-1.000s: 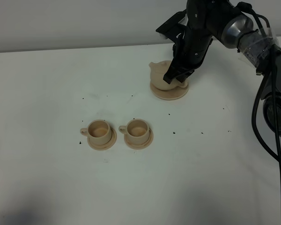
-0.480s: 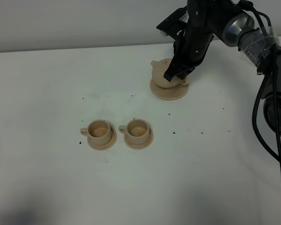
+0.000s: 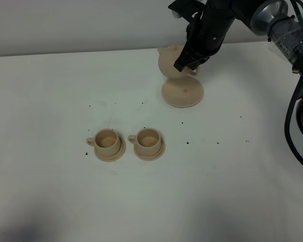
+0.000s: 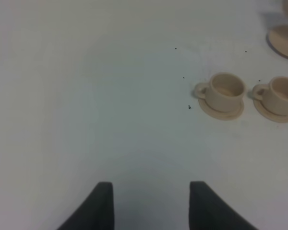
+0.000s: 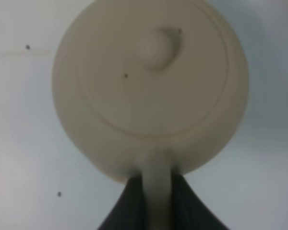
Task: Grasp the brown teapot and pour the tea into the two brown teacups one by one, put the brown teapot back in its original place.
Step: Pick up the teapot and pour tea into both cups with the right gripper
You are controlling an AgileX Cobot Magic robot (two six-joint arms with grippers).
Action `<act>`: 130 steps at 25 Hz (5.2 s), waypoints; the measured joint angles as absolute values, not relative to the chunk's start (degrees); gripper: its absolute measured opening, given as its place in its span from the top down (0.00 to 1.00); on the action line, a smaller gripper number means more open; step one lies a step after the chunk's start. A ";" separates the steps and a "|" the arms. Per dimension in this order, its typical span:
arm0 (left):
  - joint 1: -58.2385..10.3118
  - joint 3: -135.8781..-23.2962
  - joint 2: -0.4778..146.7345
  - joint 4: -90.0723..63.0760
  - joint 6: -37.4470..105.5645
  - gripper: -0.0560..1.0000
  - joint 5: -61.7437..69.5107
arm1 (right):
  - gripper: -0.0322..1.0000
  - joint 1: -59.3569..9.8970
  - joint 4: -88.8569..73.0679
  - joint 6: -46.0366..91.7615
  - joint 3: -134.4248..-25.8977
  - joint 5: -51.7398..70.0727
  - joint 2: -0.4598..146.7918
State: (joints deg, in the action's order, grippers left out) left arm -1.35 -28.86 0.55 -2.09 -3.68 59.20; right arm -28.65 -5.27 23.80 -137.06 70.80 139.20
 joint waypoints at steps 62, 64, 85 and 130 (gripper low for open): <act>-1.35 -28.86 0.55 -2.09 -3.74 0.56 59.20 | 0.85 -50.87 0.96 17.98 -98.83 56.02 118.26; -1.35 -28.86 0.55 -2.09 -3.74 0.56 59.20 | 0.85 -50.87 0.91 17.86 -98.83 55.96 118.74; -1.35 -28.86 0.55 -2.09 -3.67 0.56 59.20 | 0.85 -52.15 1.59 16.96 -98.83 58.25 119.15; -1.35 -28.86 0.55 -2.09 -3.74 0.56 59.20 | 0.85 -54.71 7.50 15.01 -101.13 61.15 120.28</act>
